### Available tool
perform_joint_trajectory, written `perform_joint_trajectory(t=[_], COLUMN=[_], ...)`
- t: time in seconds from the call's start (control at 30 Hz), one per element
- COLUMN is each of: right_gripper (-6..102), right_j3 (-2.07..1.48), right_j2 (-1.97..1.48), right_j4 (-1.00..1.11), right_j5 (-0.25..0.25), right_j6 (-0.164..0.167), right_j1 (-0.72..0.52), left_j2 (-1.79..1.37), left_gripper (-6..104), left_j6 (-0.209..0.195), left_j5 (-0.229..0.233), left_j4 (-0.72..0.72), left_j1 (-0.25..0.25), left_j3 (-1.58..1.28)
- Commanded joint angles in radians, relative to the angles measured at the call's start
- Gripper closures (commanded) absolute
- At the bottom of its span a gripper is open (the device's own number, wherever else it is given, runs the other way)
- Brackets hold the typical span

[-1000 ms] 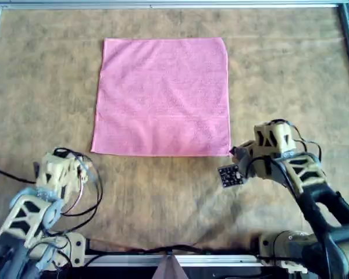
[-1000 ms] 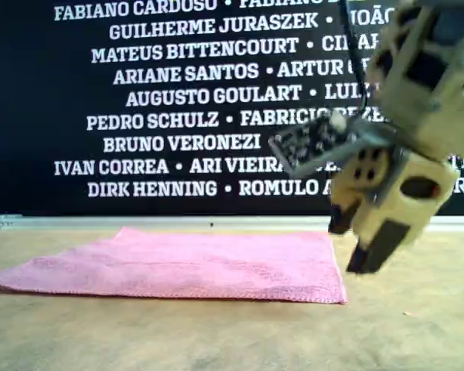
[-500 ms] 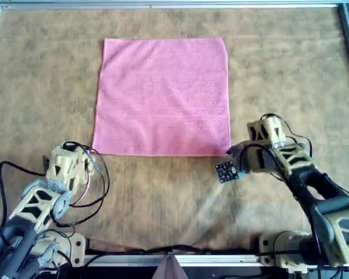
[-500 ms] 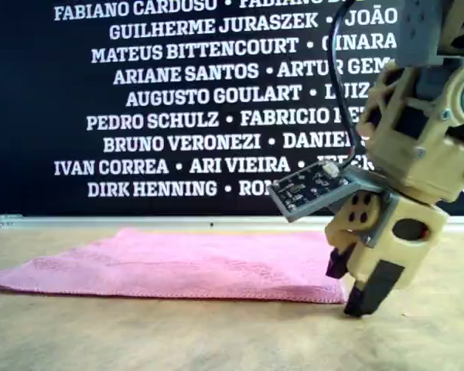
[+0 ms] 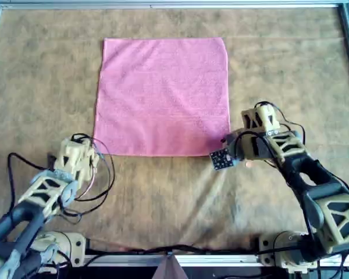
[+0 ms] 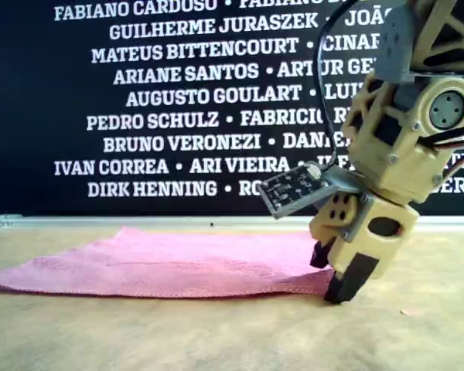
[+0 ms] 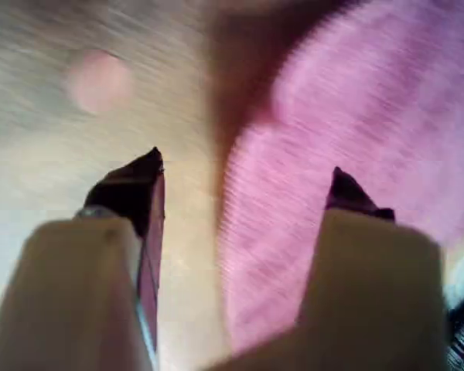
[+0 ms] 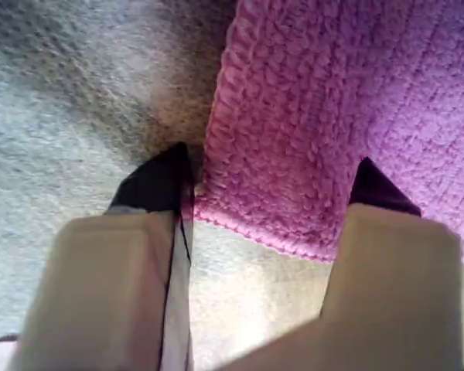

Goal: Fold a cloth

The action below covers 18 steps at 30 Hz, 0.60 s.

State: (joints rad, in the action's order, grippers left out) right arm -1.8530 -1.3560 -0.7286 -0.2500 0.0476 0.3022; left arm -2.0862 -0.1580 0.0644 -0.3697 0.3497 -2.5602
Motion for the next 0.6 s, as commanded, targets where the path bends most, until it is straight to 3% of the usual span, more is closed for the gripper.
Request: perform_joint_trajectory(t=[0.0,0.57], right_gripper=[12,13], right_j3=[0.049,0.054], right_j2=[0.0,0.002], right_j4=[0.055,0.057], right_j5=[0.006,0.006], right_j6=[-0.005,-0.005], right_j1=[-0.002,-0.002], left_j2=[0.046,0.413], left_gripper=[23,23], left_j6=[-0.005,-0.005], left_j5=[0.006,0.008], left_j4=[0.029,0.029], left_j1=[0.023,0.015], left_j3=[0.092,0.403])
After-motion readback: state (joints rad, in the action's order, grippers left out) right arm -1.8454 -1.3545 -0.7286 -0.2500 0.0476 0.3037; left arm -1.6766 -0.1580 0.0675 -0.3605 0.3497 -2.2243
